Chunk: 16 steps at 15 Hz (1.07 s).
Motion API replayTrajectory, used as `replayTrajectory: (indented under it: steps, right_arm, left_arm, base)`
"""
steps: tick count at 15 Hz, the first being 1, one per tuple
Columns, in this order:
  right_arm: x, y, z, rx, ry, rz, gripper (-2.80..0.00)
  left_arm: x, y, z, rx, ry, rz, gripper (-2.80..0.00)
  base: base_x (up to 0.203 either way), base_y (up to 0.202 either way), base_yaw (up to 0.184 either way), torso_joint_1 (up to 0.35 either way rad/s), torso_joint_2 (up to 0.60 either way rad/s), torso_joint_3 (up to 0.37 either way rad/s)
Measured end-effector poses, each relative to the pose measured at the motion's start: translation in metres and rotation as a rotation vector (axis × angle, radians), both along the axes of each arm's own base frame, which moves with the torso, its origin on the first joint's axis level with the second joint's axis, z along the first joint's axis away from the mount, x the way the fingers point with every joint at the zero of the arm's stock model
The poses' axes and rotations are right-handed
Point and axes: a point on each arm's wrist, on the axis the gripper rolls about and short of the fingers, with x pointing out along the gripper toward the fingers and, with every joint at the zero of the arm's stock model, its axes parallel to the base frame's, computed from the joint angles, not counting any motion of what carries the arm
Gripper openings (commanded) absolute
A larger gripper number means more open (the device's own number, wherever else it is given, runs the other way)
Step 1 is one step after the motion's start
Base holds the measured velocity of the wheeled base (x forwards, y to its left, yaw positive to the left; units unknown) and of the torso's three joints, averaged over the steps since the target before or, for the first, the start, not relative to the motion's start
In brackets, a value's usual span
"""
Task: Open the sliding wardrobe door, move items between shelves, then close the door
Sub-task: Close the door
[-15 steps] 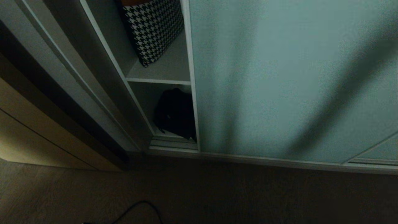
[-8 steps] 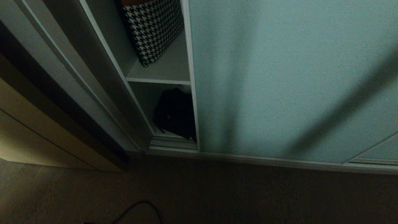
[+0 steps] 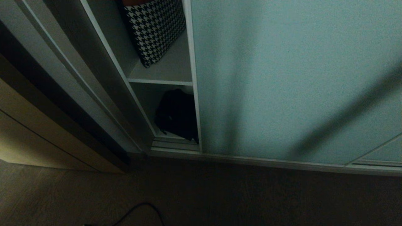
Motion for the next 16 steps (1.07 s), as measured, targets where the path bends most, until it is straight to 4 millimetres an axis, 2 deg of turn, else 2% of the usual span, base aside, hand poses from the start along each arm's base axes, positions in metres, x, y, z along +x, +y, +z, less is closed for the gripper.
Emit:
replayTrajectory:
  steps: [7, 16]
  right_arm:
    - [0.04, -0.014, -0.017, -0.004, -0.003, 0.103, -2.8]
    - [0.061, -0.046, -0.039, -0.03, -0.037, 0.063, -2.8]
  left_arm:
    - [0.0, 0.0, 0.0, 0.0, 0.0, 0.0, -2.8]
    - [0.0, 0.0, 0.0, 0.0, 0.0, 0.0, -2.8]
  base:
    - [0.0, 0.0, 0.0, 0.0, 0.0, 0.0]
    - [0.0, 0.0, 0.0, 0.0, 0.0, 0.0]
